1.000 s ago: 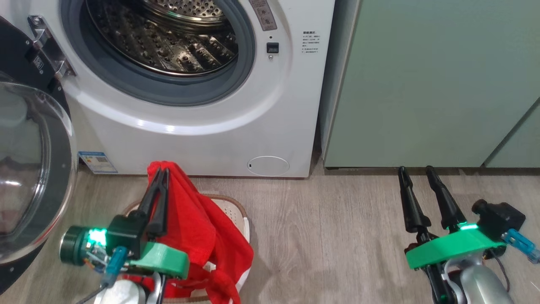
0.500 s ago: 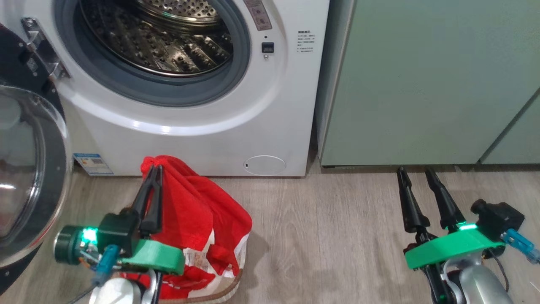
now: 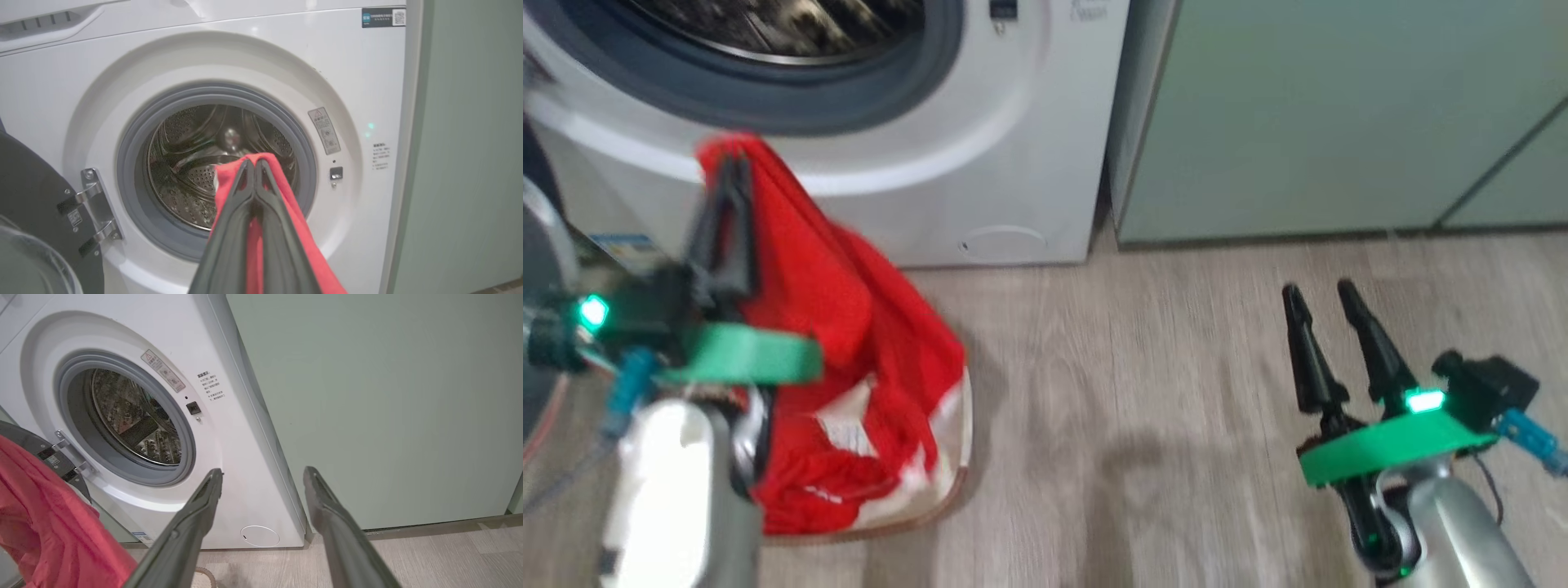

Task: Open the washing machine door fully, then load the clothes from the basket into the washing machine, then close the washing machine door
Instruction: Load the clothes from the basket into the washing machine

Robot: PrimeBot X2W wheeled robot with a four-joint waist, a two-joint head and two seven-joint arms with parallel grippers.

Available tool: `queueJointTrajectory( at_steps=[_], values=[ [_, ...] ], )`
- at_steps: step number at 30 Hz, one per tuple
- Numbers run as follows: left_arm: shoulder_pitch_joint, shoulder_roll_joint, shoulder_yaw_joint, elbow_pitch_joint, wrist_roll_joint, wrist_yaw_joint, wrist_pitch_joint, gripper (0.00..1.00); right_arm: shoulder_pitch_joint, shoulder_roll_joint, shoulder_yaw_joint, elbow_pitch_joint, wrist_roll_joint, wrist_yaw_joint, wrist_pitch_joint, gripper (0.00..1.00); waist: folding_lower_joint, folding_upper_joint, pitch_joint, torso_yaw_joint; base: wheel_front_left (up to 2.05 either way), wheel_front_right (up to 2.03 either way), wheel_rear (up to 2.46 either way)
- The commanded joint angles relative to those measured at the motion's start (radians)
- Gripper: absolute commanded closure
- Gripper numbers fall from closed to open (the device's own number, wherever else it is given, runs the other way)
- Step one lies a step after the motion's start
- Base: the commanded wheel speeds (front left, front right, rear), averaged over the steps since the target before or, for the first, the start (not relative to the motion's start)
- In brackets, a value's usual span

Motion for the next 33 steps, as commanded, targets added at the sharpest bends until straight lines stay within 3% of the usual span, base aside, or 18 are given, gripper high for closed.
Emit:
queueJointTrajectory(
  at_steps=[1, 10, 18, 24, 33],
  values=[
    [-0.081, 0.024, 0.058, -0.031, 0.0, 0.002, -0.01, 1.0, -0.05, -0.008, 0.027, -0.04, -0.005, 0.0, -0.009, 0.0, 0.0, 0.0, 0.083, -0.036, 0.0, 0.0, 0.0],
    [-0.383, 0.126, 0.147, 0.064, 0.002, -0.03, -0.01, 1.0, -0.124, 0.017, 0.048, -0.056, 0.003, 0.0, -0.009, 0.0, 0.0, 0.0, 0.283, -0.112, 0.0, 0.0, 0.0],
    [-0.665, 0.265, 0.178, 0.26, 0.016, -0.09, -0.01, 1.0, -0.182, 0.036, 0.057, -0.073, 0.019, 0.0, -0.009, 0.0, 0.0, 0.0, 0.439, -0.179, 0.0, 0.0, 0.0],
    [-0.901, 0.37, 0.159, 0.461, 0.025, -0.126, -0.01, 1.0, -0.221, 0.044, 0.08, -0.076, 0.048, 0.0, -0.009, 0.0, 0.0, 0.0, 0.541, -0.223, 0.0, 0.0, 0.0],
    [-1.225, 0.496, 0.024, 0.7, 0.102, -0.159, -0.007, 1.0, -0.258, 0.045, 0.147, -0.071, 0.14, 0.0, -0.009, 0.0, 0.0, 0.0, 0.632, -0.289, 0.0, 0.0, 0.0]
  ],
)
